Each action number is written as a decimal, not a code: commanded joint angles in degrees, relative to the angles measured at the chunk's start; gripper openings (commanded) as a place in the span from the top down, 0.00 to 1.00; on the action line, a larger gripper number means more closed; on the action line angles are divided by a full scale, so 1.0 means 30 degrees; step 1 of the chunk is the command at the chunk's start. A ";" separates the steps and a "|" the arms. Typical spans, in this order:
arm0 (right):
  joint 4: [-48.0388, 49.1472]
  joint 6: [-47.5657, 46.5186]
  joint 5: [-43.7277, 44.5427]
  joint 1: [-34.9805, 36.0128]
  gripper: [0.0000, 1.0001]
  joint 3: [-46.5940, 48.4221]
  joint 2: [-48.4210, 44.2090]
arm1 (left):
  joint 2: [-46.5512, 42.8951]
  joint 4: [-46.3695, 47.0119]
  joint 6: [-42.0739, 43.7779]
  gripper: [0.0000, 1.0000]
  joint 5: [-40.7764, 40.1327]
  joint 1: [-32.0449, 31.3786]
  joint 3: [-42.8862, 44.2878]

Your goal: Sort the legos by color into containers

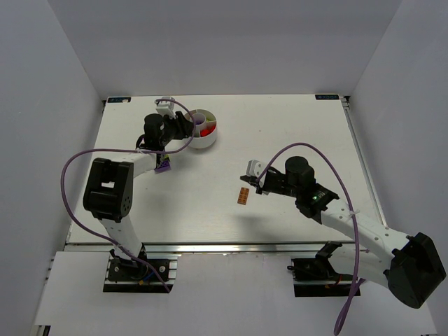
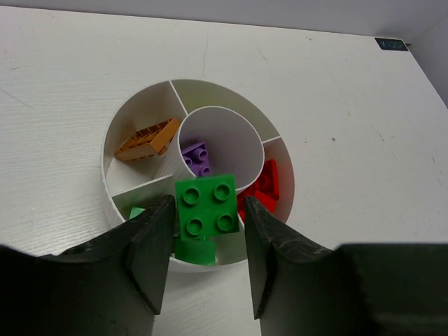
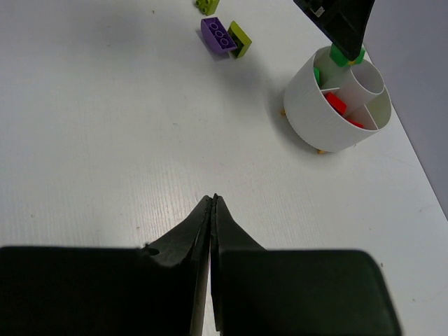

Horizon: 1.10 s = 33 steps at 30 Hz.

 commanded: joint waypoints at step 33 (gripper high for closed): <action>-0.1123 0.4273 -0.2211 -0.3366 0.11 0.2284 0.3461 | -1.0414 -0.4254 -0.2773 0.43 -0.1440 0.0242 -0.4139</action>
